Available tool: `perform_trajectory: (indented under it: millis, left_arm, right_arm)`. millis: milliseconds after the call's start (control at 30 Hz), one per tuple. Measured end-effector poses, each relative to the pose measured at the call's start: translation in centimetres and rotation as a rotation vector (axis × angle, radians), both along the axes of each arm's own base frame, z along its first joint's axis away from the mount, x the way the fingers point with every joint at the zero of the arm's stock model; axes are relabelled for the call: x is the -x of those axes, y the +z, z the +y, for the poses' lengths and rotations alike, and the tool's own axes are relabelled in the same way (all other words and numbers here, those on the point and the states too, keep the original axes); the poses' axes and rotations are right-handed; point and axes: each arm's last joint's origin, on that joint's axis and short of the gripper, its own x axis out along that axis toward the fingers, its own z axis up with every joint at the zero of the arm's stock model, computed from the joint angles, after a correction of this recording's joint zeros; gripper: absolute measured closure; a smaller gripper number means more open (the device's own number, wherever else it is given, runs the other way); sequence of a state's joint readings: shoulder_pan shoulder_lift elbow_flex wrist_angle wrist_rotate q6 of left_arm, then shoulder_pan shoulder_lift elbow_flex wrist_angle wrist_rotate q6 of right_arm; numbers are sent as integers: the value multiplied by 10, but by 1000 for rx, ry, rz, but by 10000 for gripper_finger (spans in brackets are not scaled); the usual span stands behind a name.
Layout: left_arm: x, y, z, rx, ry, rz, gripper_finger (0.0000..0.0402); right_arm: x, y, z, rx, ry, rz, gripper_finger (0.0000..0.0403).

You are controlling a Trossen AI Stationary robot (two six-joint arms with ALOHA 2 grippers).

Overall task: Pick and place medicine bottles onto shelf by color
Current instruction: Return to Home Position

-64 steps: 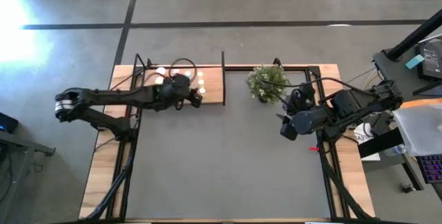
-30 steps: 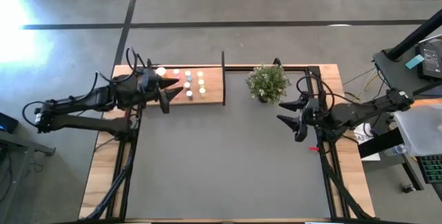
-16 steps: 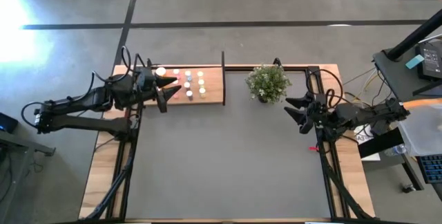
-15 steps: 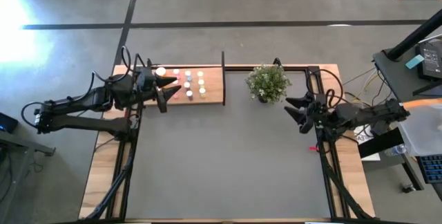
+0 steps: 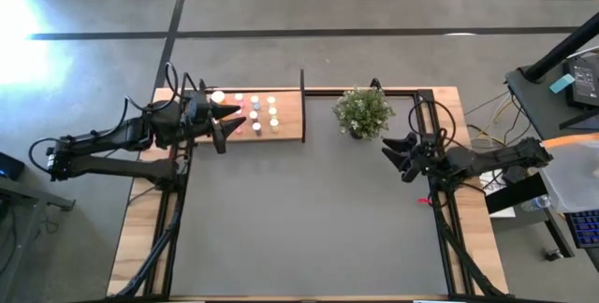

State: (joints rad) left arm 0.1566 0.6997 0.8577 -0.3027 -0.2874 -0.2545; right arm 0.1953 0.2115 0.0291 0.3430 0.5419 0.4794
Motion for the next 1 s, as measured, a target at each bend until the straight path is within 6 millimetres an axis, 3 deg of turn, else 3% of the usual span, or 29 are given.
perform_trajectory:
  millis: [367,667,1000]
  left_arm:
    - [-9,-6,1,24,-8,25,221]
    - [-42,-64,2,12,-59,64,221]
    - [-7,-84,-1,-28,6,0,221]
  right_arm:
    - [0,-4,-1,17,-43,5,165]
    - [0,-11,-2,6,-88,70,165]
    - [-1,-19,-2,25,-89,160,165]
